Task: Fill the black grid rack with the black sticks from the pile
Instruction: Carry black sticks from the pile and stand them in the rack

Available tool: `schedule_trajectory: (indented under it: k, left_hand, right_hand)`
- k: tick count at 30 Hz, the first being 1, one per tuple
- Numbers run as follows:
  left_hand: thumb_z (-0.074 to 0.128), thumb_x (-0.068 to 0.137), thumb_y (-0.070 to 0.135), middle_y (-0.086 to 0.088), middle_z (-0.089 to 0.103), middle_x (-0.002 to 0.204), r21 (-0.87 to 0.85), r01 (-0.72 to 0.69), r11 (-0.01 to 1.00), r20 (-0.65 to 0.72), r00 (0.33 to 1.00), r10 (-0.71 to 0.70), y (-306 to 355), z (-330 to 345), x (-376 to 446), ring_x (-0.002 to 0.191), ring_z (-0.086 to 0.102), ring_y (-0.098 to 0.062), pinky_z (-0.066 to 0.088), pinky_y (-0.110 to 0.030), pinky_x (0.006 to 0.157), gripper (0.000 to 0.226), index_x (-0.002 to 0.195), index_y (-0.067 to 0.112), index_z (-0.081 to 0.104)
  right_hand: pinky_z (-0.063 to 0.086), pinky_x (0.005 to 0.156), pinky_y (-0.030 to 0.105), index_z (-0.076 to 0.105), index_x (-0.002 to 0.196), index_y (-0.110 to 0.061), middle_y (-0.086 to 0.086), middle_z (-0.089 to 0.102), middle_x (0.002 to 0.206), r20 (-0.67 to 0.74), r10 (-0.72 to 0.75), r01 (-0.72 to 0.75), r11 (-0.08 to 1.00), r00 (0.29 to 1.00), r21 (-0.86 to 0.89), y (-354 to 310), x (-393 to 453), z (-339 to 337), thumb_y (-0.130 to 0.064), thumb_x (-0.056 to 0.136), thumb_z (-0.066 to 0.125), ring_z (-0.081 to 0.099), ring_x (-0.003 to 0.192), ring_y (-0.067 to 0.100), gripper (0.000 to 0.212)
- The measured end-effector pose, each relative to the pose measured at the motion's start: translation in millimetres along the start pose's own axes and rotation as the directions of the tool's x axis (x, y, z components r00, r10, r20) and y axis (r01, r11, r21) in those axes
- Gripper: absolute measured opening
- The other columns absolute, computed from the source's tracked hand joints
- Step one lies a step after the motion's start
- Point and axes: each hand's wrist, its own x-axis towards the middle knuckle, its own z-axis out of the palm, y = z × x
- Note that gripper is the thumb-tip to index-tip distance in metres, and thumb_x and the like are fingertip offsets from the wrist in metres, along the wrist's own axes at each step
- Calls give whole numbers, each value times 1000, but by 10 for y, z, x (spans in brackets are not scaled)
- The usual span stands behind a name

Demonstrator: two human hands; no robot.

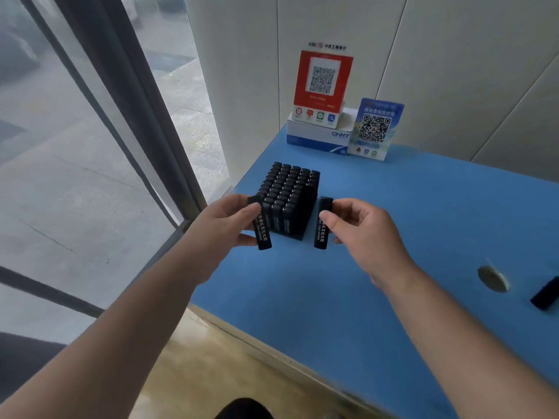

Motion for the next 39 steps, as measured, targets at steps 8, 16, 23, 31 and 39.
schedule_trajectory:
  k: [8,16,23,31,39]
  left_hand:
    - [64,94,9,-3,71,85,54,-86,995,80,993,81,144,-7,683,81,73,-20,60,-33,79,17,110,8,67]
    - [67,92,26,6,76,87,278,-259,925,307,937,170,261,109,1309,79,74,-9,55,-24,82,12,104,24,72]
    - [69,88,18,10,65,95,496,-681,539,611,715,341,161,269,1660,85,61,-5,51,-20,82,11,99,22,70]
    - [63,86,14,5,57,90,582,-743,331,671,668,321,124,405,1708,83,56,-16,50,-32,72,6,83,15,68]
    - [59,86,14,-4,66,85,711,-693,117,676,720,158,268,478,1664,83,63,-25,55,-38,71,13,84,14,71]
  right_hand:
    - [57,87,46,73,92,-26,-6,76,90,-111,50,-56,997,993,-54,-17,250,107,-22,89,74,70,86,16,5]
    - [59,83,37,72,92,-27,-9,76,88,-349,114,-117,993,930,12,-5,397,266,-19,90,73,69,81,4,7]
    - [59,82,36,72,92,-25,-9,75,86,-460,175,-165,984,870,63,71,314,394,-18,90,73,68,79,4,7]
    - [59,84,39,72,89,-27,-11,75,87,-499,204,-191,978,842,77,177,248,428,-19,89,74,70,83,7,8]
    - [57,90,50,72,89,-24,-5,77,91,-481,198,-186,980,854,73,170,257,410,-17,87,76,70,84,10,8]
